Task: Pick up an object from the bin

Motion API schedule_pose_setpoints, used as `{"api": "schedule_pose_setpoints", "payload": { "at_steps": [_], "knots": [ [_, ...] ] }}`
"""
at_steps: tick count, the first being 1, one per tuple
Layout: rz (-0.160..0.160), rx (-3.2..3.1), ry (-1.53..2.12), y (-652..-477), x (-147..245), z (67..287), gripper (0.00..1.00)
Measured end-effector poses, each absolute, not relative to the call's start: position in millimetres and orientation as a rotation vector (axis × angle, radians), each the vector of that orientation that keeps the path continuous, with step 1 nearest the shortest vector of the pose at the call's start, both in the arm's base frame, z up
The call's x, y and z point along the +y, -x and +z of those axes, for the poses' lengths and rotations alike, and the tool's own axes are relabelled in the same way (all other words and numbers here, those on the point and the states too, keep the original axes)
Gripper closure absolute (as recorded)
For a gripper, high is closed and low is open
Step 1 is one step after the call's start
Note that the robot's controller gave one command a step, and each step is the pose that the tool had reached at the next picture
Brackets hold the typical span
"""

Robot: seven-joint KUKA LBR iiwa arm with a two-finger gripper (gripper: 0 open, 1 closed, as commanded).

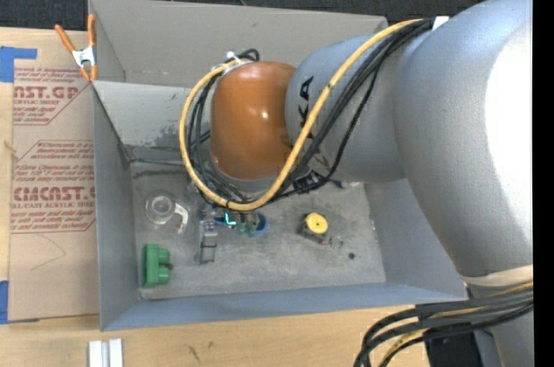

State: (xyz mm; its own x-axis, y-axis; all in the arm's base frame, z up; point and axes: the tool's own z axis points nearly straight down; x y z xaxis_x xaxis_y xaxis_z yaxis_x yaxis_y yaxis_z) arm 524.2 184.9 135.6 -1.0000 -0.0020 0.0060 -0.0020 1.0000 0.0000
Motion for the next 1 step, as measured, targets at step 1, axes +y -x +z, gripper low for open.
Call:
{"api": "schedule_pose_setpoints", "payload": {
  "at_steps": [1],
  "knots": [
    [-0.003,-3.128,0.099,-544.7,131.7,67.1,0.00]
  ]
}}
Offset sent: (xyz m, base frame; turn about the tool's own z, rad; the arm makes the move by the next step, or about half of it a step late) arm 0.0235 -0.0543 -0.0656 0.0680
